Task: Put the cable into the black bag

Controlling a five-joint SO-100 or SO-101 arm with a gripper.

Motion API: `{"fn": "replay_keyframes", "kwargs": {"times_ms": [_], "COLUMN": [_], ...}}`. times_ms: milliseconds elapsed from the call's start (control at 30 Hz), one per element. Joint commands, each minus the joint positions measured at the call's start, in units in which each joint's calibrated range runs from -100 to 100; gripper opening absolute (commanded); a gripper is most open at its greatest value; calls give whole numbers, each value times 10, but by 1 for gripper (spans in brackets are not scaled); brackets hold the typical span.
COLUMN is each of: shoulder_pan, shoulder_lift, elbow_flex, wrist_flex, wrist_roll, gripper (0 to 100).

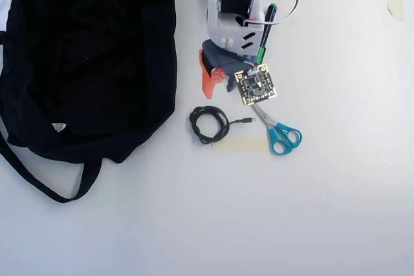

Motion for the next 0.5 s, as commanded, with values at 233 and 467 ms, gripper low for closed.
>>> {"fn": "replay_keyframes", "kwargs": {"times_ms": [233, 467], "shoulder_pan": [9, 15], "shoulder_lift": [68, 114], "elbow_flex": [-28, -83], "wrist_flex": [-11, -8], "wrist_roll": [72, 114], "gripper": [28, 28]}}
